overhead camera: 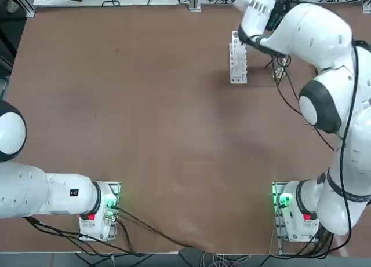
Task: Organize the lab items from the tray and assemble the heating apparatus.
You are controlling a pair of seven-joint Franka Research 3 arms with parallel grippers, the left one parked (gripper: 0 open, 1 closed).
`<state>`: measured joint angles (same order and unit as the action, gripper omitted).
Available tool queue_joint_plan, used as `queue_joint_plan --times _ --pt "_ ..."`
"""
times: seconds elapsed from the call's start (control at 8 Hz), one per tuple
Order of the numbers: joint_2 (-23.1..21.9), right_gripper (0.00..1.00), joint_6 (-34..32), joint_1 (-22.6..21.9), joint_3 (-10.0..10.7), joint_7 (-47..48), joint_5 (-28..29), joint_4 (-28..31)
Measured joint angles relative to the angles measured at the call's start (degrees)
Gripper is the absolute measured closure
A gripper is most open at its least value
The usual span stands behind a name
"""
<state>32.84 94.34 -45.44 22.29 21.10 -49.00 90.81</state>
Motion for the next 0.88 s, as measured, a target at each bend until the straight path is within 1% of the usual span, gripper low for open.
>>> queue_joint_plan --times 0.12,0.38,0.62,0.88 --pt "0.7 0.98 -1.3 -1.6 0.0 3.9 -2.0 1.6" --pt "2.4 0.98 -1.8 -3.6 0.0 11.1 -3.3 4.3" --pt "4.6 0.98 -3.1 -5.2 0.0 15.8 -3.6 5.1" --pt "6.7 0.98 -3.8 -6.5 0.0 18.5 -3.7 5.2"
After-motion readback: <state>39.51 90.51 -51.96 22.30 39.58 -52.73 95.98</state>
